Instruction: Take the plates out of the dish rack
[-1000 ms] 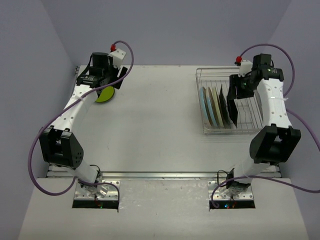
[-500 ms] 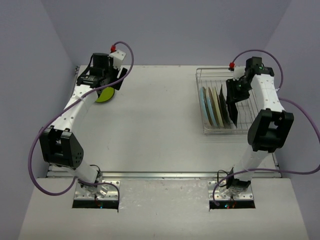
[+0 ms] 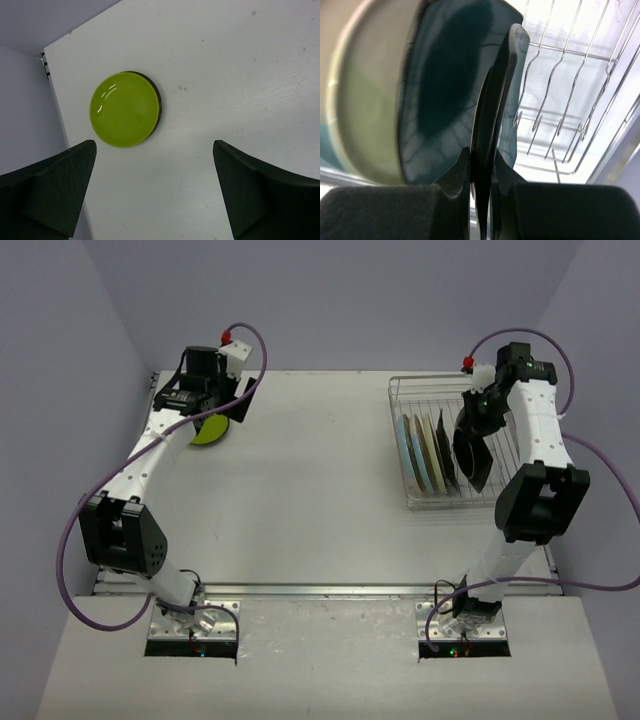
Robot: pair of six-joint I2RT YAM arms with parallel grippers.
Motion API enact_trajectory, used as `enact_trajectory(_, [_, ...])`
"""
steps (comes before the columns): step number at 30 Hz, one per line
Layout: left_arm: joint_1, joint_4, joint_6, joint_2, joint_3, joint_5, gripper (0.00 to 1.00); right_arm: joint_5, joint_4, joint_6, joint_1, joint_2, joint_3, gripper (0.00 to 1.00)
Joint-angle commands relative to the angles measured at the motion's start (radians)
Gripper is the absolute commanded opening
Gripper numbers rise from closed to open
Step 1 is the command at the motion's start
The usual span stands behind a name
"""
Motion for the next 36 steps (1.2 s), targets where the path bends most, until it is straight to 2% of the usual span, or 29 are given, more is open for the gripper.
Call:
enact_trajectory(1, [0.000, -0.013, -0.047, 0.014, 0.070, 0.043, 1.00, -0.116, -0.100, 0.008, -0.006, -0.089, 0.198, 0.00])
enact_trajectory(4, [0.000, -0.045, -0.070, 0.026, 0.102, 0.075, 1.00, -0.135, -0.125, -0.006, -0.011, -0.111, 0.332, 0.00])
enact_trajectory(7, [0.000, -0.082, -0.118, 0.049, 0.157, 0.126, 1.00, -0.151, -0.126, -0.044, -0.011, -0.157, 0.388, 0.00])
enact_trajectory(10, [0.003, -0.125, -0.162, 0.067, 0.238, 0.197, 1.00, -0.223, -0.036, -0.083, -0.009, -0.232, 0.363, 0.00])
enact_trajectory(12, [0.015, -0.163, -0.207, 0.079, 0.279, 0.328, 1.00, -0.266, 0.054, -0.142, 0.007, -0.337, 0.258, 0.00])
enact_trajectory(13, [0.027, -0.175, -0.238, 0.081, 0.306, 0.402, 1.00, -0.257, 0.127, -0.190, 0.045, -0.389, 0.190, 0.00])
enact_trajectory(16, [0.078, -0.196, -0.312, 0.096, 0.381, 0.607, 1.00, -0.166, 0.339, -0.337, 0.267, -0.496, 0.035, 0.00])
enact_trajectory(17, [0.124, -0.189, -0.342, 0.104, 0.393, 0.699, 1.00, -0.124, 0.397, -0.391, 0.326, -0.529, -0.057, 0.00])
enact_trajectory(19, [0.239, -0.120, -0.541, 0.144, 0.403, 1.048, 0.99, -0.001, 0.589, -0.638, 0.501, -0.610, -0.243, 0.00])
enact_trajectory(20, [0.251, -0.111, -0.566, 0.149, 0.404, 1.090, 0.97, 0.012, 0.658, -0.668, 0.565, -0.633, -0.303, 0.00])
enact_trajectory(22, [0.296, -0.025, -0.686, 0.170, 0.376, 1.235, 0.91, 0.085, 0.835, -0.850, 0.690, -0.672, -0.400, 0.00])
enact_trajectory(23, [0.305, 0.003, -0.708, 0.163, 0.357, 1.257, 0.91, 0.103, 0.961, -0.965, 0.764, -0.689, -0.486, 0.00])
enact_trajectory(25, [0.308, 0.008, -0.710, 0.156, 0.341, 1.284, 0.90, 0.107, 1.097, -1.118, 0.838, -0.709, -0.637, 0.00])
enact_trajectory(28, [0.304, -0.093, -0.621, 0.166, 0.337, 1.292, 0.90, 0.010, 1.298, -1.358, 0.904, -0.730, -0.832, 0.00])
enact_trajectory(32, [0.270, -0.415, -0.368, 0.213, 0.405, 1.187, 0.88, -0.089, 1.494, -1.465, 0.945, -0.711, -0.973, 0.00])
enact_trajectory(33, [0.259, -0.463, -0.267, 0.220, 0.413, 1.153, 0.87, -0.107, 1.519, -1.491, 0.949, -0.705, -0.987, 0.00])
enact_trajectory(36, [0.192, -0.595, -0.125, 0.233, 0.411, 1.064, 0.83, -0.157, 1.622, -1.519, 0.964, -0.665, -1.022, 0.00])
